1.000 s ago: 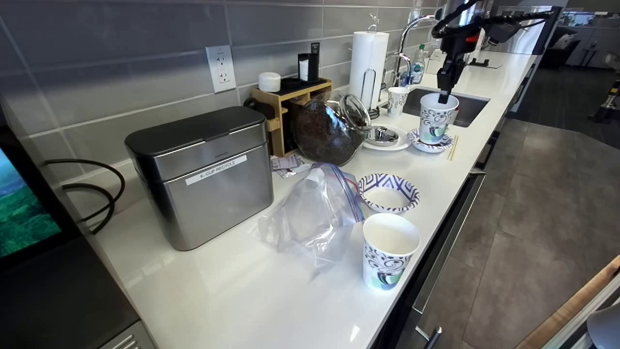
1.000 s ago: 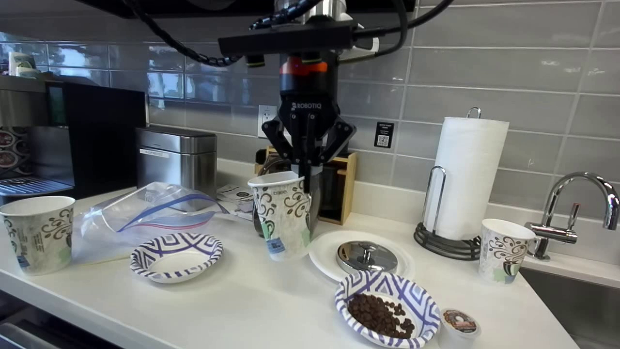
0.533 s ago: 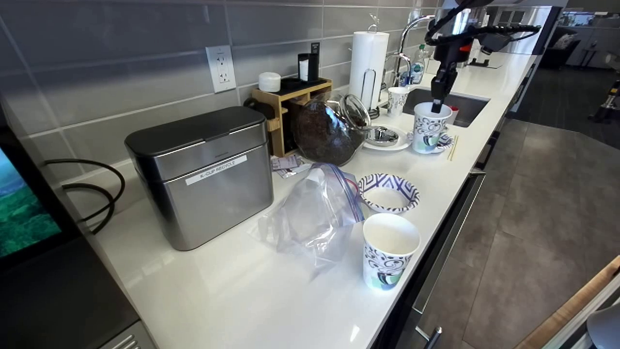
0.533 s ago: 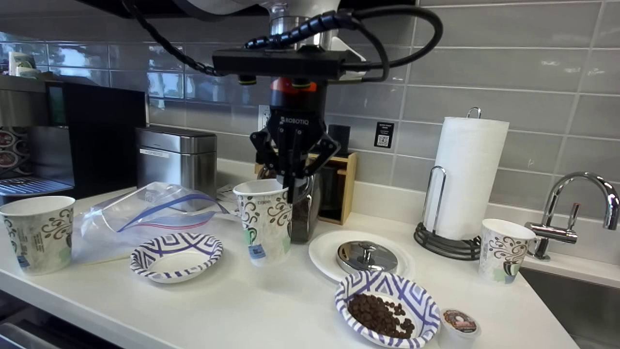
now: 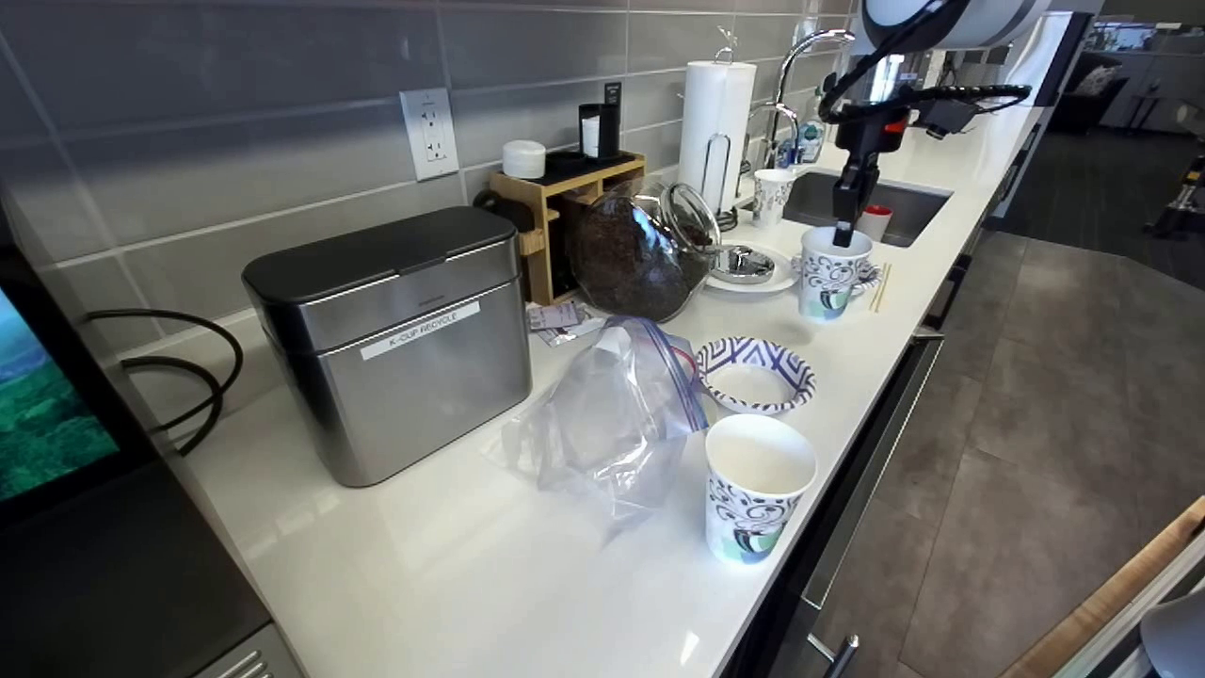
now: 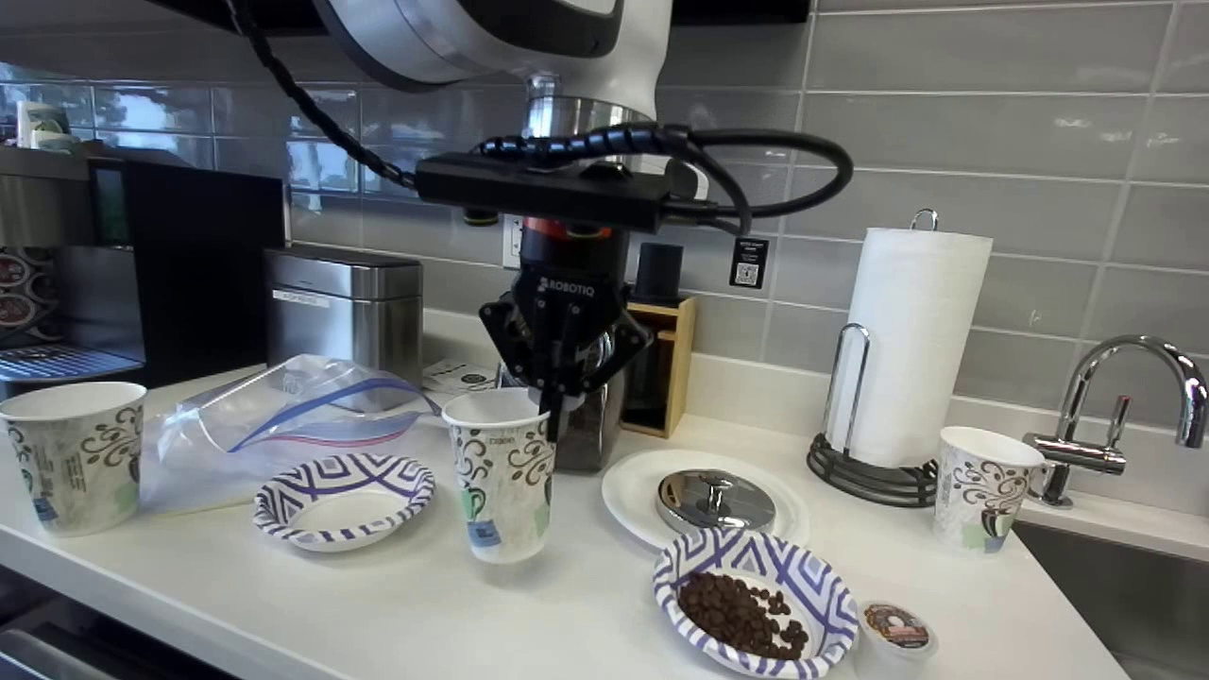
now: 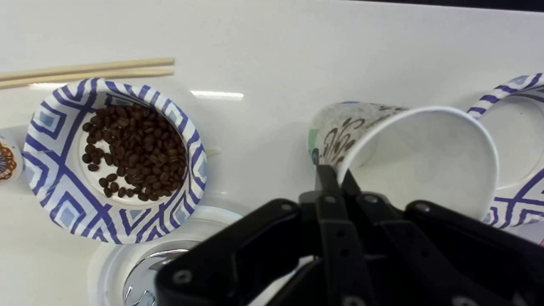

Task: Place the coffee beans from the container in the coffee cup using the silver spoon then pour the beans into the bowl on the right.

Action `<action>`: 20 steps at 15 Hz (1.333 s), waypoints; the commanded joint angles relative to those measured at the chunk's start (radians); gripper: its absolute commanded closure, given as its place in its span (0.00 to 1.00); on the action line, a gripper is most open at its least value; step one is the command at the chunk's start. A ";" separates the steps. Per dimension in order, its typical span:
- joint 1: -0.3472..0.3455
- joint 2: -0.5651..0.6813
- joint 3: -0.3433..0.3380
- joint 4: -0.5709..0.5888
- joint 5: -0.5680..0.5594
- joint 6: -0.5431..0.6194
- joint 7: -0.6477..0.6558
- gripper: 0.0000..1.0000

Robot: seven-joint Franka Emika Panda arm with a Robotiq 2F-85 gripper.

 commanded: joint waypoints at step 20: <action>-0.047 0.075 0.051 -0.040 0.059 0.136 -0.092 0.57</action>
